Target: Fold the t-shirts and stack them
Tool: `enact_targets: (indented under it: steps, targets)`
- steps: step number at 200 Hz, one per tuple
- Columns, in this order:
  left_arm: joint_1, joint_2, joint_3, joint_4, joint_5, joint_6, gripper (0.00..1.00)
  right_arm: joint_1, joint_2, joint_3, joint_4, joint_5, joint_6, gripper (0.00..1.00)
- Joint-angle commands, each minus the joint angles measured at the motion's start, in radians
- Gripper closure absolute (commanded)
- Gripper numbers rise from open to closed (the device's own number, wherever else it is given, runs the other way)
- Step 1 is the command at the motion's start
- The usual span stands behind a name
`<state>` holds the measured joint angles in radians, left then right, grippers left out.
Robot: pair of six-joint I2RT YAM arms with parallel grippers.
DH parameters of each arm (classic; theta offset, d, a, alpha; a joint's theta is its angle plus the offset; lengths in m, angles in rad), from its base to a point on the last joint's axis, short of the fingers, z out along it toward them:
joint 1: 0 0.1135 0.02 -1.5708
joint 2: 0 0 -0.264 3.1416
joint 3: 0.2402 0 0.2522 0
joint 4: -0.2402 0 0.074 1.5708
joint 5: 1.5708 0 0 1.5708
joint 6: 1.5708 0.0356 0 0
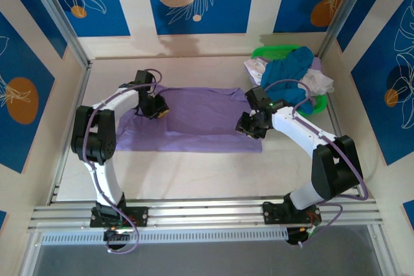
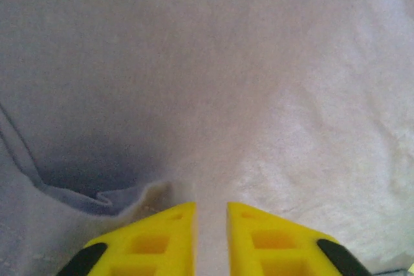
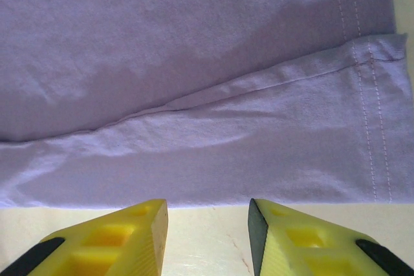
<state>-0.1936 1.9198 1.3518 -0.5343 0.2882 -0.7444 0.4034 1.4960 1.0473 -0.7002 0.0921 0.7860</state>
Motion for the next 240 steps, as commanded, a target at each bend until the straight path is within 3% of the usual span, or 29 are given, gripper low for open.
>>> enact_targets:
  steps: [1,21,97,169,240]
  targets:
    - [0.026,-0.038,0.064,-0.079,-0.021,0.092,0.69,0.0,-0.003,0.034,0.001,-0.037,-0.022,0.6]
    - [0.056,-0.045,0.129,-0.164,-0.062,0.169,0.62,0.013,0.008,0.047,0.017,-0.077,-0.054,0.6]
    - [0.129,0.085,0.296,-0.338,-0.163,0.41,0.63,0.114,0.217,0.232,0.105,-0.206,-0.1,0.6]
    - [0.131,0.225,0.391,-0.328,-0.211,0.492,0.66,0.161,0.43,0.441,0.165,-0.341,-0.073,0.6]
    - [0.135,0.213,0.379,-0.34,-0.282,0.56,0.66,0.185,0.498,0.486,0.173,-0.369,-0.049,0.6]
